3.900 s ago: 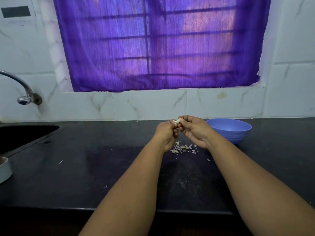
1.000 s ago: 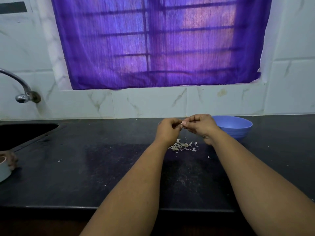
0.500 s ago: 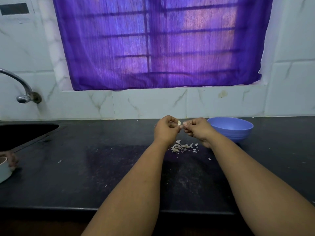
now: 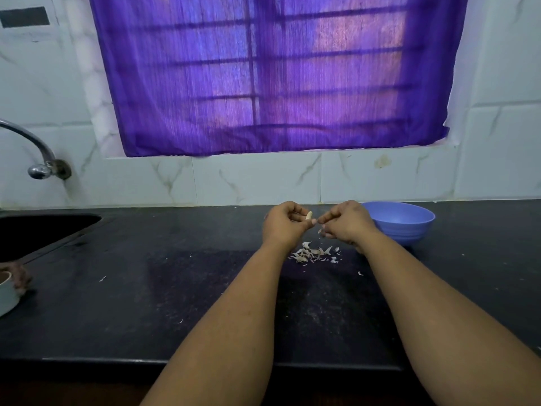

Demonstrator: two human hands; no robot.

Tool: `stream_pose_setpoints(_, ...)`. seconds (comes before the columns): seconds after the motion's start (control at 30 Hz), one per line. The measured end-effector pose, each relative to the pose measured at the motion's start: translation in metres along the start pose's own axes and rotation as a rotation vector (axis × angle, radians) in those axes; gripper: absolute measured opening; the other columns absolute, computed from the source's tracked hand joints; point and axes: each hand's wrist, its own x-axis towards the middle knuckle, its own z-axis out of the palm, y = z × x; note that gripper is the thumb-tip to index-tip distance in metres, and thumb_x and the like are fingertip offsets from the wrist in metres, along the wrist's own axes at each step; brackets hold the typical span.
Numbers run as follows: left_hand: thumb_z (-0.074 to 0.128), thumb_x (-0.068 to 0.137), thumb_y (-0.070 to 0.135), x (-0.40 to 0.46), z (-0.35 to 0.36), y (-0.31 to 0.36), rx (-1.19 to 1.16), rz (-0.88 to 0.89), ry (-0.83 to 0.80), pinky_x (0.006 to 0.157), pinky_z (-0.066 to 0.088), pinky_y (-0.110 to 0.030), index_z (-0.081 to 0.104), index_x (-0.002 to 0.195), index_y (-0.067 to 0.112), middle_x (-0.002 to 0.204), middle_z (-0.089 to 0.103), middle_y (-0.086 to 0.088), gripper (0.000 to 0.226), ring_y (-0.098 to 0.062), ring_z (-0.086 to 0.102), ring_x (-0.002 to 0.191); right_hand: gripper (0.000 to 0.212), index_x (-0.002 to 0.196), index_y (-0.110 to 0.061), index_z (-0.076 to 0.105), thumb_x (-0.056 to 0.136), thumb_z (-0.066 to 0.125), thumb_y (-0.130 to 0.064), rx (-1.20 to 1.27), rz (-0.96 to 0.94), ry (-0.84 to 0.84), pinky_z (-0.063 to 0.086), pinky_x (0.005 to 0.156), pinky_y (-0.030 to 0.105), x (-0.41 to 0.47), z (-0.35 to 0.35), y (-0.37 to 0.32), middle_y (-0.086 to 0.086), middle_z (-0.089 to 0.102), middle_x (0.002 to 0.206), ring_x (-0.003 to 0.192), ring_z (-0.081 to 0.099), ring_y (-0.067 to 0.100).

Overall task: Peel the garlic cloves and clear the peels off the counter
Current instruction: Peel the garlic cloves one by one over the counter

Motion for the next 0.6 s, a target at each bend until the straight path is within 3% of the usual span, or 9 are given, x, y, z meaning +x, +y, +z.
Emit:
stream_pose_setpoints(0.07, 0.082, 0.073, 0.013, 0.000, 0.000, 0.000, 0.010, 0.005, -0.003, 0.067, 0.056, -0.031, 0.067, 0.081, 0.015, 0.072, 0.067, 0.004, 0.017, -0.008, 0.062, 0.067, 0.010, 0.069, -0.009, 0.072, 0.071, 0.081, -0.004, 0.047, -0.015, 0.009, 0.061, 0.077, 0.039, -0.004, -0.002, -0.001, 0.010, 0.073, 0.067, 0.070, 0.073, 0.021)
stream_pose_setpoints(0.2, 0.084, 0.071, 0.017, -0.001, -0.001, 0.002, 0.039, 0.017, 0.005, 0.060, 0.049, -0.021, 0.064, 0.075, 0.023, 0.072, 0.068, 0.005, 0.022, -0.004, 0.062, 0.065, 0.022, 0.066, -0.010, 0.071, 0.065, 0.089, -0.022, 0.057, -0.038, 0.025, 0.058, 0.071, 0.034, -0.007, -0.006, -0.002, 0.009, 0.072, 0.064, 0.059, 0.064, 0.015)
stream_pose_setpoints(0.3, 0.084, 0.071, 0.015, -0.002, -0.002, 0.001, 0.054, 0.012, 0.017, 0.066, 0.054, -0.027, 0.064, 0.074, 0.023, 0.072, 0.068, 0.005, 0.023, -0.007, 0.064, 0.069, 0.012, 0.069, -0.015, 0.070, 0.075, 0.080, -0.011, 0.072, -0.025, 0.037, 0.059, 0.081, 0.040, -0.002, -0.003, 0.000, 0.007, 0.072, 0.072, 0.070, 0.067, 0.017)
stream_pose_setpoints(0.47, 0.084, 0.069, 0.013, -0.001, -0.002, 0.001, 0.065, 0.007, 0.020, 0.073, 0.059, -0.038, 0.062, 0.072, 0.025, 0.072, 0.069, 0.004, 0.025, -0.012, 0.068, 0.074, 0.036, 0.074, -0.014, 0.065, 0.089, 0.045, 0.012, 0.175, 0.033, -0.038, 0.055, 0.089, 0.034, 0.000, 0.004, -0.002, 0.014, 0.069, 0.092, 0.090, 0.065, 0.021)
stream_pose_setpoints(0.53, 0.084, 0.070, 0.013, -0.001, -0.002, 0.001, 0.065, 0.004, 0.018, 0.074, 0.059, -0.039, 0.063, 0.074, 0.024, 0.072, 0.069, 0.004, 0.024, -0.012, 0.068, 0.074, 0.034, 0.076, -0.013, 0.063, 0.089, 0.047, 0.013, 0.229, 0.049, -0.038, 0.055, 0.090, 0.034, 0.001, 0.006, -0.002, 0.015, 0.067, 0.098, 0.095, 0.065, 0.023)
stream_pose_setpoints(0.6, 0.084, 0.069, 0.013, -0.001, -0.002, 0.001, 0.062, 0.002, 0.019, 0.074, 0.059, -0.038, 0.064, 0.074, 0.023, 0.072, 0.069, 0.005, 0.023, -0.012, 0.068, 0.073, 0.018, 0.083, -0.009, 0.067, 0.089, 0.058, 0.006, 0.278, 0.047, -0.006, 0.057, 0.085, 0.033, 0.002, 0.006, -0.002, 0.011, 0.068, 0.091, 0.087, 0.068, 0.020)
